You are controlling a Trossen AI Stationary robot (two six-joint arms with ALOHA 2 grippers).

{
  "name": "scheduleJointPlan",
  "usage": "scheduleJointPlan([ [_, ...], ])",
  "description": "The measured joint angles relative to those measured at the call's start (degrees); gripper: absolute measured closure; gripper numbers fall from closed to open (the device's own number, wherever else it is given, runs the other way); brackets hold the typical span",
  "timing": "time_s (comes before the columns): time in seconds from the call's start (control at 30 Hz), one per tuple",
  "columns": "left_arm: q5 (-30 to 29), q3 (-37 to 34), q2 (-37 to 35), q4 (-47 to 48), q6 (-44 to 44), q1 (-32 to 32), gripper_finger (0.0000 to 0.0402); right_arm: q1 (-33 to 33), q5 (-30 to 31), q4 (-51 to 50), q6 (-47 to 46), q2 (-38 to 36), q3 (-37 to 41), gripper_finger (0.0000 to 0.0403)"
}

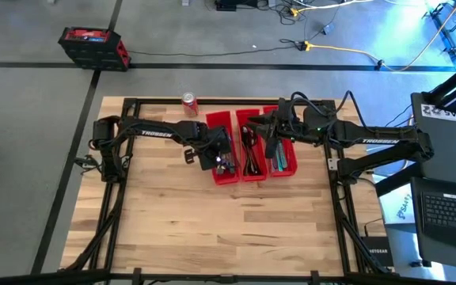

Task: Sort silverware
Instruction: Adjust the red bins

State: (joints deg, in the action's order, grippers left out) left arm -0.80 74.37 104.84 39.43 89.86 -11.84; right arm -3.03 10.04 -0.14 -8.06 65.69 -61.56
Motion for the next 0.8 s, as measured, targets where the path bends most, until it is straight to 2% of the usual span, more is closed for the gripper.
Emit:
scheduleJointPlan([
  [0.2, 0.2, 0.0, -0.1, 0.4, -2.3, 0.0, 0.0368, 0.0, 0.0, 0.0, 1.0, 0.0, 0.0, 0.0322],
  [0.43, -0.3, 0.0, -0.2, 0.5, -2.7, -0.4, 0.0287, 0.0, 0.0, 0.0, 1.0, 0.0, 0.0, 0.0322],
  [0.57, -2.1, 0.0, -0.2, 0.6, -2.3, -0.3, 0.0254, 0.0, 0.0, 0.0, 1.0, 0.0, 0.0, 0.0322],
  [0.73, -6.6, 0.0, -0.2, 0.6, -0.9, -0.3, 0.0245, 0.0, 0.0, 0.0, 1.0, 0.0, 0.0, 0.0322],
  [0.8, -6.6, 0.0, -0.5, 0.7, -0.7, -0.3, 0.0245, 0.0, 0.0, 0.0, 1.0, 0.0, 0.0, 0.0322],
])
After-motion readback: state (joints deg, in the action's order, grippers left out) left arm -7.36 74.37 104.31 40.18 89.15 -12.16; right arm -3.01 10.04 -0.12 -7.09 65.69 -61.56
